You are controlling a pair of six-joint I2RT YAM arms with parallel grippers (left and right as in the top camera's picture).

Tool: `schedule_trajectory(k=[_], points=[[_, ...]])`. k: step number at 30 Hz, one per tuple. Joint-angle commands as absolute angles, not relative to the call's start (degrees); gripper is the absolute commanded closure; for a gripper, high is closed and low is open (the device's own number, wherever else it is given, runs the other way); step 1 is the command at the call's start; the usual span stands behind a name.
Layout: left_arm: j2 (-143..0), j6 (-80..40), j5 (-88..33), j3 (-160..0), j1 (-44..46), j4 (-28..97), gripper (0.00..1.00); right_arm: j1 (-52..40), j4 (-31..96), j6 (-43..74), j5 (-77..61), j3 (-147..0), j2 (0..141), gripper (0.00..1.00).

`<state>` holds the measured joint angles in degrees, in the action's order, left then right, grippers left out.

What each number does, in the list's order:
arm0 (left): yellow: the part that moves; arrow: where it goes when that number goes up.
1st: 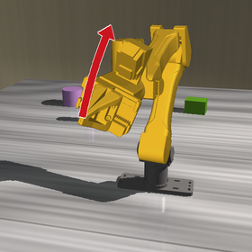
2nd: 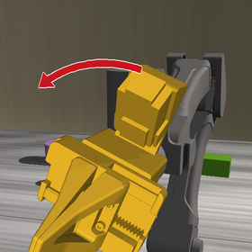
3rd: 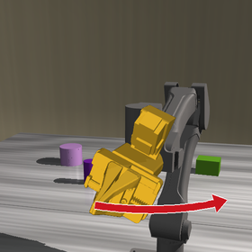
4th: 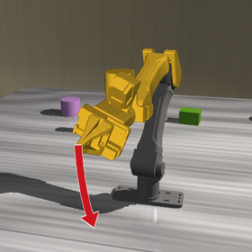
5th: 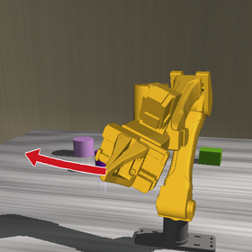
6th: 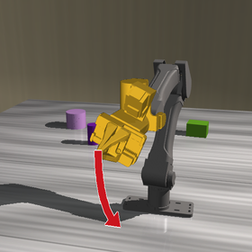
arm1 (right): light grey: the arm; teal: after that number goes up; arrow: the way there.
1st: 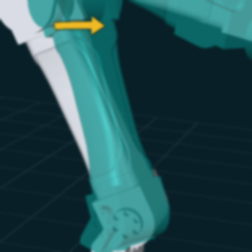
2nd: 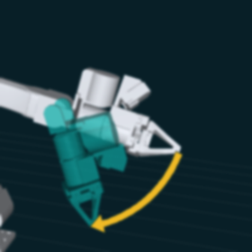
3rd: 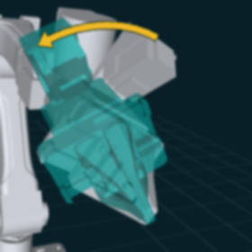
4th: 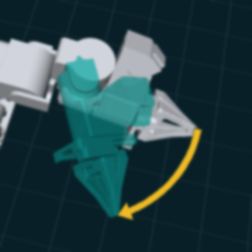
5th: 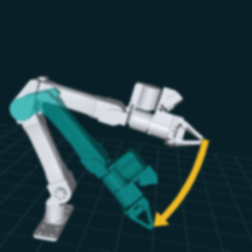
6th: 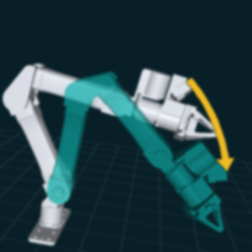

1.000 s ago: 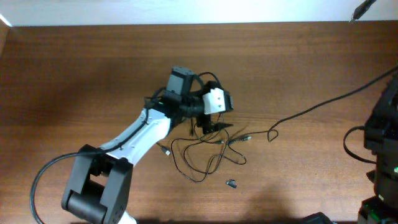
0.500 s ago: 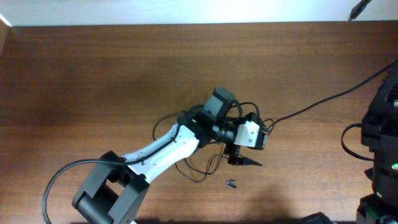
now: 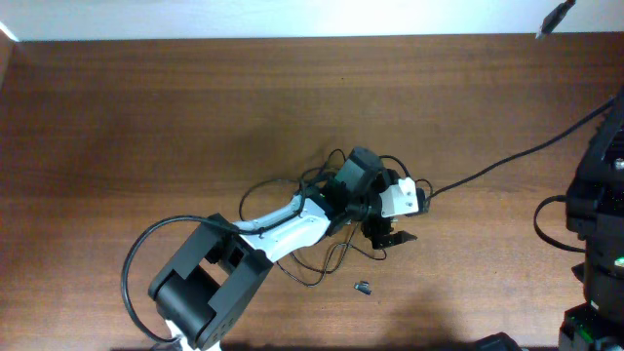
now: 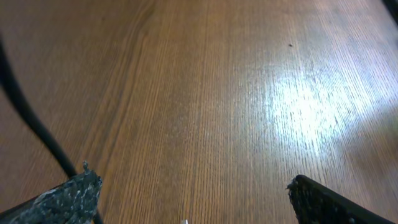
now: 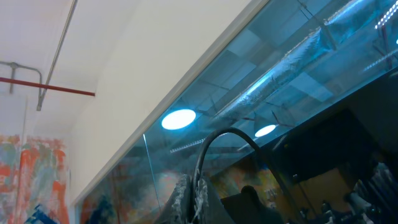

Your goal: Untangle cables

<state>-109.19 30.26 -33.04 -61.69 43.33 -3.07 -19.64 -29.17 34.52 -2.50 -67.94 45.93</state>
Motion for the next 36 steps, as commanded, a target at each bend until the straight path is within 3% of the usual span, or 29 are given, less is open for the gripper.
schedule_trajectory(k=[1,7,13,32,33,35,36], points=[[-107.55,22.31,-34.39,-61.54,43.35,-1.87,0.01,-19.46,-29.32,34.54,-2.79,-68.49,45.74,0.96],[-104.27,22.28,-32.45,-61.54,42.78,-0.16,0.01,-19.49,-28.01,34.33,-2.50,-68.49,45.74,0.96],[-104.22,19.79,-19.44,-61.54,41.85,-0.43,0.01,-19.49,-27.62,34.37,-2.42,-68.49,45.74,0.96],[-110.04,19.75,-19.90,-61.54,41.95,-6.83,0.01,-19.49,-25.19,34.59,-3.25,-68.49,45.74,0.96],[-110.04,19.75,-19.92,-61.54,41.95,-6.83,0.05,-19.49,-24.84,34.59,-3.25,-68.49,45.74,0.96],[-110.08,19.75,-19.90,-61.54,41.98,-6.79,0.24,-19.49,-24.82,34.59,-3.25,-68.49,45.74,0.96],[-110.30,19.75,-19.90,-61.54,41.98,-6.85,0.23,-19.49,-24.84,34.59,-3.25,-68.49,45.74,0.96]])
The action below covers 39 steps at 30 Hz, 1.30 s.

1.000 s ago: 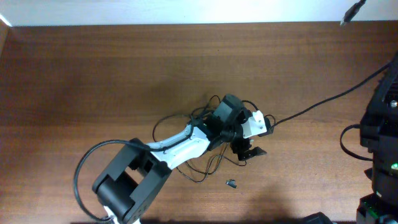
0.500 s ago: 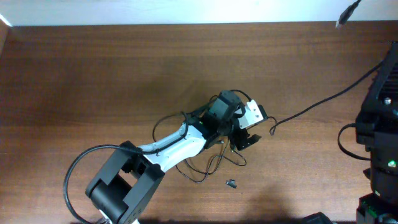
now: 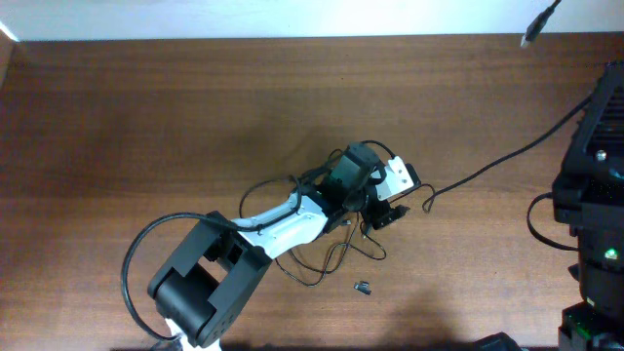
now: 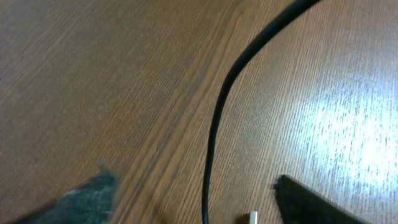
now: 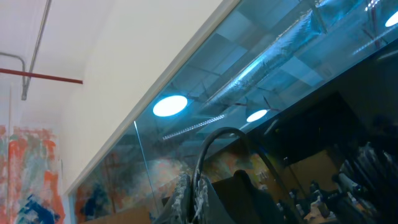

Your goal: Untangle cables

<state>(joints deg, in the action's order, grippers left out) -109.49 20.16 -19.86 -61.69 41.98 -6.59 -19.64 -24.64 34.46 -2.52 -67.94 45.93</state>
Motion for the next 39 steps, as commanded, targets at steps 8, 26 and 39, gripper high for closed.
schedule_trajectory(k=[8,26,39], points=[[-113.91,19.75,-19.90,-61.54,42.02,-7.97,0.17,-19.49,-24.84,34.59,-3.25,-68.49,45.74,0.96],[-115.24,19.75,-19.90,-61.54,42.02,-9.39,0.11,-19.49,-24.32,34.61,-3.31,-68.49,45.74,0.96],[-116.38,19.22,-19.66,-61.54,42.00,-10.87,1.00,-19.49,-24.18,34.61,-3.29,-68.49,45.74,0.96]])
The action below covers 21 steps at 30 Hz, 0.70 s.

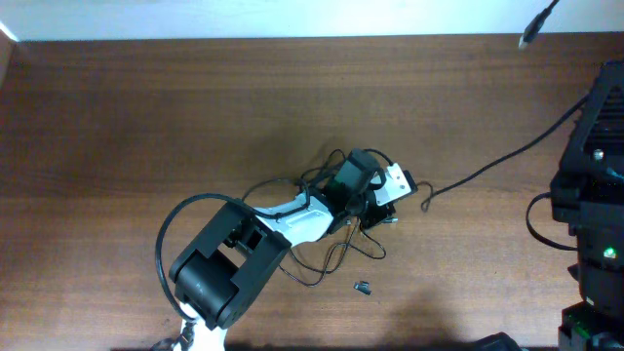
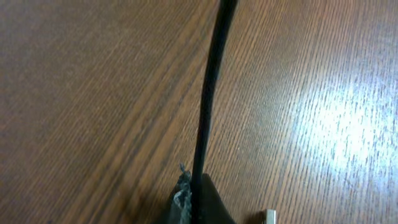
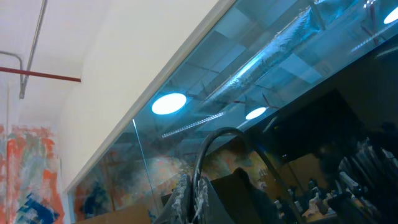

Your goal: Untangle cables

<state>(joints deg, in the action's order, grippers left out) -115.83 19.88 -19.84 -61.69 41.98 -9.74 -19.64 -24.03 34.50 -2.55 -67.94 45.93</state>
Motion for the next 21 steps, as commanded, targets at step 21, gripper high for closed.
schedule_trajectory(k=[21], points=[[-98.21,10.50,15.57,-61.54,31.83,-16.67,1.00,-19.46,-12.80,24.49,32.14,-68.49,45.76,0.96]])
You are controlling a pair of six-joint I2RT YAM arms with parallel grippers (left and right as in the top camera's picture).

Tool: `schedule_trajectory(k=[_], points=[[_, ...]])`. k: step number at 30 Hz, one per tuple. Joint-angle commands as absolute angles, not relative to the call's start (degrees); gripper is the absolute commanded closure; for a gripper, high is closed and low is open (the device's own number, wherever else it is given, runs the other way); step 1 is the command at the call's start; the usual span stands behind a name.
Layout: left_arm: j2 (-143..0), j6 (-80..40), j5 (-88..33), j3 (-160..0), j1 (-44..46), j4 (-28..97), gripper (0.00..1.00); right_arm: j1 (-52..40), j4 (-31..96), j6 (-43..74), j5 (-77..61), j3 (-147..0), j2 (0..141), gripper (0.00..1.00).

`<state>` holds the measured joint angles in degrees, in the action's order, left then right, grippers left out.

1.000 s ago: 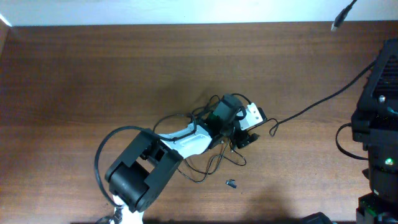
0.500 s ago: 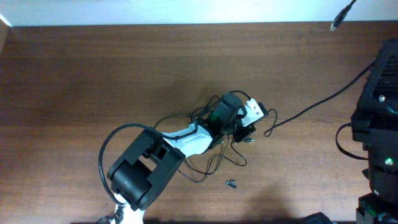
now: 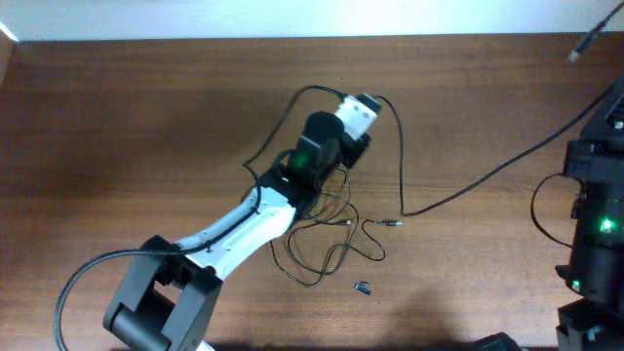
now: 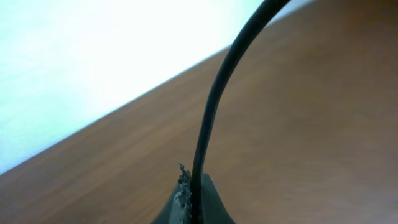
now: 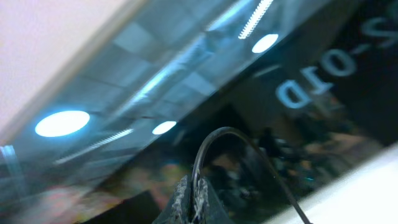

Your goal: Untangle cables

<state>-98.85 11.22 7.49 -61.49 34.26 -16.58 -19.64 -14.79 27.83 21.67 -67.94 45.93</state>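
Note:
A thick black cable (image 4: 214,106) rises out of my left gripper (image 4: 194,186), which is shut on it and tilted toward the wall. Overhead, the left arm (image 3: 292,185) reaches to the table's middle, and a thin black cable (image 3: 401,156) arcs over its wrist and drops to the wood. Below it lies a loose tangle of thin cables (image 3: 322,239) with a small plug (image 3: 392,222). My right gripper (image 5: 191,190) points upward, shut on another black cable (image 5: 214,134). One long cable (image 3: 507,166) runs right toward the right arm (image 3: 597,205).
A small dark piece (image 3: 363,287) lies on the wood near the front, right of the tangle. A loose cable end (image 3: 580,47) hangs at the far right by the wall. The brown table (image 3: 127,146) stretches wide to the left.
My left gripper, still shut on the cable, has gone from low over the table's middle to higher and farther back, drawing a cable loop up. The right wrist view has tilted.
My left gripper first stood open just above the wood beside a black cable. Then the cable lay between its open fingers, and then it was shut on it. Now it holds the cable raised toward the wall. The right gripper stayed shut on its cable throughout.

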Motion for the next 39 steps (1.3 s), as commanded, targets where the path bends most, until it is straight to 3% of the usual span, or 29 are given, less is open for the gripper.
schedule_trajectory(k=[1,8,14,18,24,30,39], points=[[-98.21,10.50,16.25,-61.54,30.89,-16.67,1.00,-19.46,-11.90,23.66,34.28,-68.49,45.80,0.96],[-98.21,10.48,16.34,-61.54,25.30,-16.64,1.00,-19.42,-5.67,22.57,49.71,-68.49,50.17,0.96],[-98.24,10.52,16.34,-61.54,22.00,-16.62,1.00,-17.93,-5.74,21.19,52.42,-68.49,58.30,0.96],[-98.24,10.52,16.34,-61.54,19.35,-16.64,1.00,-13.02,-5.74,21.23,39.24,-68.49,63.31,0.96],[-98.45,10.50,15.64,-61.54,14.26,-17.12,1.00,1.91,-5.67,27.86,13.74,-68.49,71.92,0.96],[-100.92,11.46,13.21,-61.54,12.40,-20.08,1.00,10.94,-6.42,29.45,3.73,-68.49,83.05,0.96],[-107.02,57.45,-3.92,-61.54,12.21,-23.05,1.00,16.91,-11.68,29.43,-0.01,-68.49,93.82,0.96]])
